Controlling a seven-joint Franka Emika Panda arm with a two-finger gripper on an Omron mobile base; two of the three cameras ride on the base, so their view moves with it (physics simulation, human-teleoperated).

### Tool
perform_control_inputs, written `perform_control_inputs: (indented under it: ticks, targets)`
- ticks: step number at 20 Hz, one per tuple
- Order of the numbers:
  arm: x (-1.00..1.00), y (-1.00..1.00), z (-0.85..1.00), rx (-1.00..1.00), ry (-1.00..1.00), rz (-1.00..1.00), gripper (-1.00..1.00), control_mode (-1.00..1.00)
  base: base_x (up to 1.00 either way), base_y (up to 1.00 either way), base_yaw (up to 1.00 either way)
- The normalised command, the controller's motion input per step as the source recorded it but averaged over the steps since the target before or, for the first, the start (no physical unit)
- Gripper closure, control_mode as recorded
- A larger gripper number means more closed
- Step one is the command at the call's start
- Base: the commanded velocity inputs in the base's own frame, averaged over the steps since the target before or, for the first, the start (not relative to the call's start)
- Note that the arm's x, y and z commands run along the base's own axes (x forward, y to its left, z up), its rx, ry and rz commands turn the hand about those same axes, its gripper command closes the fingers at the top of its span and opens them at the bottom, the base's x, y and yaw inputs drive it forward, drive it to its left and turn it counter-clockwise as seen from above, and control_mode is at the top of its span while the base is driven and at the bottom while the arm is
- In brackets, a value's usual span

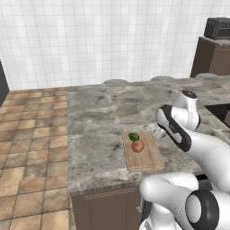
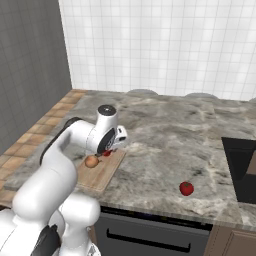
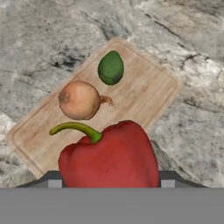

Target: Place the avocado, onion, tomato, and bell pepper on the cutting board.

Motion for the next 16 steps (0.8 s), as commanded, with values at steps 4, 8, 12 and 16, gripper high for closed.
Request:
perform_control_inputs:
  ticks: [4, 8, 12, 16]
  targets:
    - [0.04, 0.27, -0.28, 0.0, 0.03, 0.09, 1.0, -1.0, 0.0, 0.0, 0.0]
    - [0.09, 0.09, -0.4, 0.0, 0.03, 0.06, 1.0, -1.0, 0.0, 0.0, 0.0]
    - [0.04, 0.01, -0.42, 0.0, 0.04, 0.06, 1.0, -1.0, 0.0, 0.0, 0.0]
    - [0.0, 0.0, -0.33, 0.0, 0.03, 0.07, 1.0, -1.0, 0.0, 0.0, 0.0]
